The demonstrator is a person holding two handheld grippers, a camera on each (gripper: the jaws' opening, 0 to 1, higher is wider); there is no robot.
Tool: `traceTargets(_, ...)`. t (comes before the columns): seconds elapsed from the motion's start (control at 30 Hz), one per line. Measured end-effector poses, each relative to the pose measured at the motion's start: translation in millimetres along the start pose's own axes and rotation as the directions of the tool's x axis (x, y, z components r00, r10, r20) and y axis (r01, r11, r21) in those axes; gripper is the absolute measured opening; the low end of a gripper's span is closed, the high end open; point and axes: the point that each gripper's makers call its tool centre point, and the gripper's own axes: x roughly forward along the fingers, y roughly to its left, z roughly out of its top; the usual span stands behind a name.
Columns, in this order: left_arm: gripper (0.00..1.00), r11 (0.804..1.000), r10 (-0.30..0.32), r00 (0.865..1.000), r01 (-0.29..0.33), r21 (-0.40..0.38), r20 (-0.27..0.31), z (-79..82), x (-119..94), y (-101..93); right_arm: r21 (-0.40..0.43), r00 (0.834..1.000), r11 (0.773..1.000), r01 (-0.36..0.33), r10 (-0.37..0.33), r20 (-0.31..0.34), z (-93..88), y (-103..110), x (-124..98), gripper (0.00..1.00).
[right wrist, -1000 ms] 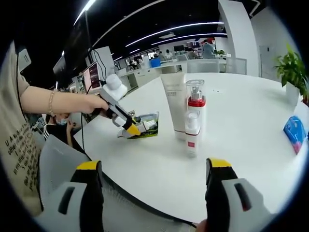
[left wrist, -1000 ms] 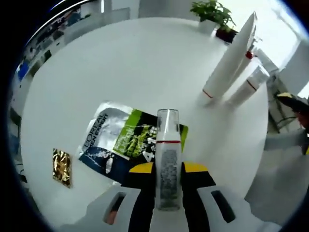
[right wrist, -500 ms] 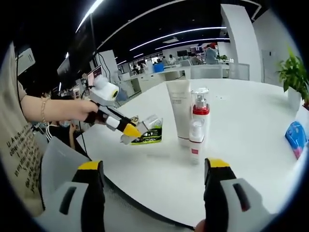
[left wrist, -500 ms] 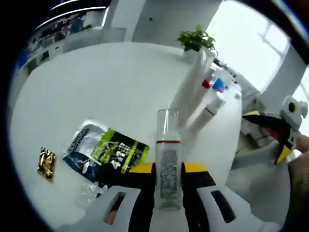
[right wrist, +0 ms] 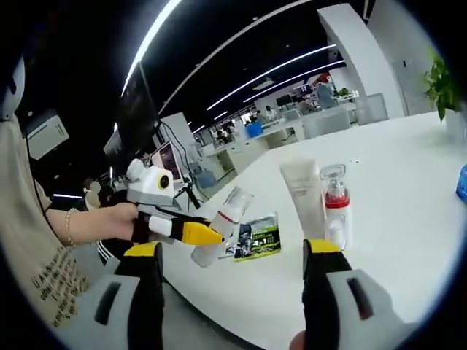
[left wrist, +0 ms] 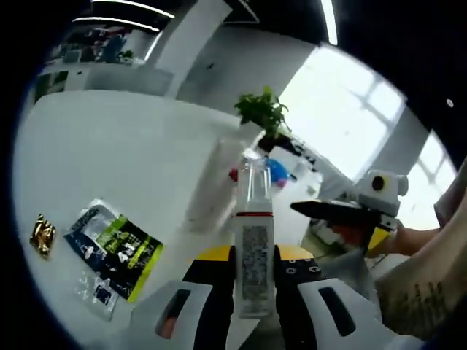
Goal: Arrange the skincare products in the storage area until every visible bottle or jar stands upright without overlapping.
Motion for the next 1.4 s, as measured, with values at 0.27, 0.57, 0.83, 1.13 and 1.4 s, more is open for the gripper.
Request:
traceTargets(0.27, 0.17, 0.996, -0.091, 0.992, 0.093, -0.013, 0.09, 10.5, -11.9, -31.5, 0.04, 0.99, 0.991, -0.125, 0.122, 0.068, 23.8, 28.3, 13.2, 0.63)
traceTargets(0.57, 0.17, 0.981, -0.19, 0.971, 0.192, 0.0, 0.145, 12.2, -20.8, -64.5, 0.084, 0.97, 0.97, -0.228, 0.219, 0.106, 38.2, 46.6, 14.9, 0.48)
traceTargets(0.83, 0.17, 0.963, -0.266, 0.945, 0.268, 0.015, 0.192, 18.0, -24.0, -90.6, 0.118, 0.943, 0.939, -0.323, 0.31, 0.12, 47.2, 62.1, 10.1, 0.34)
traceTargets(1.13, 0.17, 0.954, -0.296, 0.932, 0.298, 0.02, 0.208, 19.7, -23.9, -101.2, 0.069, 0.937, 0.939, -0.338, 0.329, 0.121, 49.5, 70.5, 7.1, 0.25)
traceTargets(1.4, 0.17, 0.959, -0.284, 0.944, 0.277, 0.068, 0.168, 15.7, -20.1, -102.2, 0.014, 0.945, 0.948, -0.318, 0.315, 0.094, 47.0, 69.9, 4.9, 0.23)
